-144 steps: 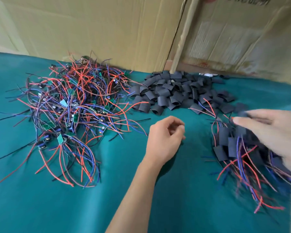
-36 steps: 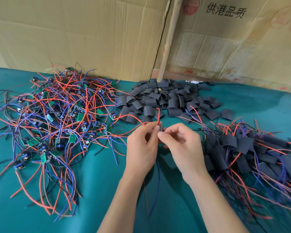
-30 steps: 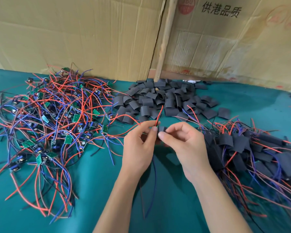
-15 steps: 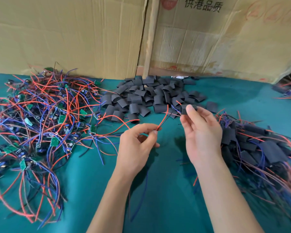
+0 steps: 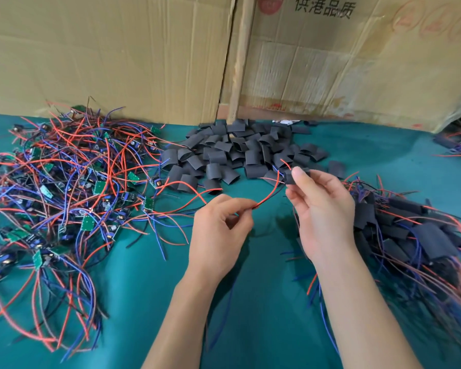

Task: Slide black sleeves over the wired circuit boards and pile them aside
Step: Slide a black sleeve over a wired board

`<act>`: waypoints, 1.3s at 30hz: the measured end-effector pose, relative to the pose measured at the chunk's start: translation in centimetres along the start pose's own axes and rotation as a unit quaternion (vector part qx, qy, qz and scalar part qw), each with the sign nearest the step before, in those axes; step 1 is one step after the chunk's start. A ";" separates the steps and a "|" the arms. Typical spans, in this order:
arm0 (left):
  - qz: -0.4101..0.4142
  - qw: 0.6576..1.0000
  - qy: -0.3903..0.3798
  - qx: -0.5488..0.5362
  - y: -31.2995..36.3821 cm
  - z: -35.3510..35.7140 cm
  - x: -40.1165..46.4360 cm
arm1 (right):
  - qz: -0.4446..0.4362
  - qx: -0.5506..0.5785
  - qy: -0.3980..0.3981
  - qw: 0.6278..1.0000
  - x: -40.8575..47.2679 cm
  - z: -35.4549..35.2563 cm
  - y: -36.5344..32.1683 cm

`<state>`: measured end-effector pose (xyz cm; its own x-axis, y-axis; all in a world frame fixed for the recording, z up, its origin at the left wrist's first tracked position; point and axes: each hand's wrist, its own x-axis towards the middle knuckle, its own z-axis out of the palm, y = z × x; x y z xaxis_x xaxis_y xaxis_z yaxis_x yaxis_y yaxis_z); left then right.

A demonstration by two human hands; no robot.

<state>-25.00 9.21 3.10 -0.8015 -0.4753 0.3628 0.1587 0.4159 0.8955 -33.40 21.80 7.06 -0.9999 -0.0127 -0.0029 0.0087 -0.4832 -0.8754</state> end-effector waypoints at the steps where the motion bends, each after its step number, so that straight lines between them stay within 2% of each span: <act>1: 0.008 1.000 0.000 0.009 -0.1 0.0 0.0 | 0.006 0.003 0.005 1.000 0.1 -0.1 0.0; 11: 0.082 0.995 0.013 0.063 -0.3 -0.1 0.0 | 0.057 0.032 0.011 0.998 0.1 -0.2 -0.5; 28: 0.093 0.991 0.026 0.096 -0.3 -0.1 -0.1 | 0.090 -0.032 -0.054 0.994 -0.2 0.0 -0.7; 33: 0.071 0.994 0.036 0.073 -0.1 -0.3 0.0 | 0.080 -0.102 -0.111 0.985 -0.9 0.2 0.1; 39: -0.034 0.998 0.040 -0.017 0.1 -0.6 0.0 | 0.093 -0.132 -0.148 0.976 -1.8 0.8 1.8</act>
<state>-24.62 8.77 3.32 -0.7623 -0.5629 0.3195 0.1262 0.3549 0.9263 -31.63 20.25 5.83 -0.9343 -0.3501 -0.0674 0.1475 -0.2076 -0.9670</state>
